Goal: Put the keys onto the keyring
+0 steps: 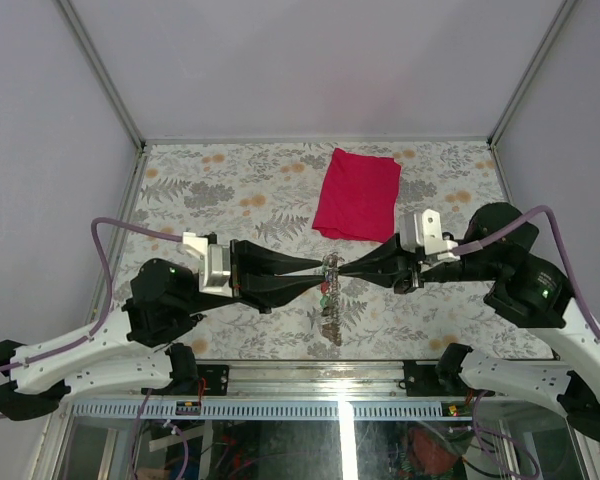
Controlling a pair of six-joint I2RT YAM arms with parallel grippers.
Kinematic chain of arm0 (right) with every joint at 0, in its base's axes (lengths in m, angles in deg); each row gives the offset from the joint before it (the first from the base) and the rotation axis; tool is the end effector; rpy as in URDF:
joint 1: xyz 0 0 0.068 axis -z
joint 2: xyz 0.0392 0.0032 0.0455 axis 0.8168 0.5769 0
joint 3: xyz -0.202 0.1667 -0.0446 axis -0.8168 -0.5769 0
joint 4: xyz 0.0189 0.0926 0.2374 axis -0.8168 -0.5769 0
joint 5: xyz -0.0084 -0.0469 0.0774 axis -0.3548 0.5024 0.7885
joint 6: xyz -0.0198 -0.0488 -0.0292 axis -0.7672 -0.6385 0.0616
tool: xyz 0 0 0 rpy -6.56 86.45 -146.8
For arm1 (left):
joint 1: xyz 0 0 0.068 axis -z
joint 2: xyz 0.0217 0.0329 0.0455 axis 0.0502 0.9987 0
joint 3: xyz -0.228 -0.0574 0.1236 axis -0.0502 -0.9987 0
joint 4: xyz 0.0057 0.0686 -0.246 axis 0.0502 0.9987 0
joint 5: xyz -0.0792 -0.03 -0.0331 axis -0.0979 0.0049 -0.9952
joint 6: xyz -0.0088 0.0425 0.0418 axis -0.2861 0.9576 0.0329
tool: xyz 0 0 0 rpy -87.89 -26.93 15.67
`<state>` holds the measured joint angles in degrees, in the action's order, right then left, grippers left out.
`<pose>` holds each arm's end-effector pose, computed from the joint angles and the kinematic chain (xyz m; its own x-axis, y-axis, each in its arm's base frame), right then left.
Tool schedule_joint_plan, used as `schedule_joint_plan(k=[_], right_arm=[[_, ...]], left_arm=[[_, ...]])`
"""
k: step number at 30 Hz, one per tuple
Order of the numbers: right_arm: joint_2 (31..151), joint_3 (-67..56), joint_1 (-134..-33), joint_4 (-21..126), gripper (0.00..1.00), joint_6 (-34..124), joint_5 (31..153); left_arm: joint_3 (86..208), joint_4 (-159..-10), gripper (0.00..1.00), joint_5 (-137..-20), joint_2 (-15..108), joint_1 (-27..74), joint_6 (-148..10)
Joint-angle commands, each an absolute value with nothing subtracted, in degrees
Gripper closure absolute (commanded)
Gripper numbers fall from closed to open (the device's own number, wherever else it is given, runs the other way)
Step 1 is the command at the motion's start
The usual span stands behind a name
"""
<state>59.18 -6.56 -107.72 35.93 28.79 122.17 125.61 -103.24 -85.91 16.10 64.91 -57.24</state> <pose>0.0686 0.1363 0.4796 0.2475 0.1131 -0.9623 -0.9687 0.0084 -0.2481 0.0546 -0.1651 0.4322 0.1811 -0.4207 -0.8890 0.9805 0.1478 0.1298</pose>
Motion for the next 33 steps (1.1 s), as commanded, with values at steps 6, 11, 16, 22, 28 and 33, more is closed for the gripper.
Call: schedule_joint_plan(k=[6,11,16,22,28,33], right_arm=[[65.93,9.82,-107.97,7.41,1.0,17.02,117.07],[69.35,15.72,-107.98,-0.09,1.0,14.59,115.98],[70.86,17.45,-107.99,-1.87,1.0,13.88,116.24],[70.89,17.22,-108.0,-1.59,1.0,13.79,116.17],[70.32,16.48,-108.02,-0.6,1.0,14.05,116.12],[69.63,15.92,-108.02,0.82,1.0,14.21,117.47]], left_arm=[[130.15,-92.95,0.74,-84.74,18.18,64.97,-53.87],[130.46,-91.49,0.72,-86.02,19.67,64.96,-54.02],[131.38,-90.19,0.71,-88.08,21.55,65.02,-53.84],[131.84,-89.65,0.81,-90.05,22.1,64.92,-53.54],[131.0,-90.14,0.89,-91.63,21.08,64.93,-53.09],[130.9,-89.03,0.94,-91.03,22.57,65.0,-53.09]])
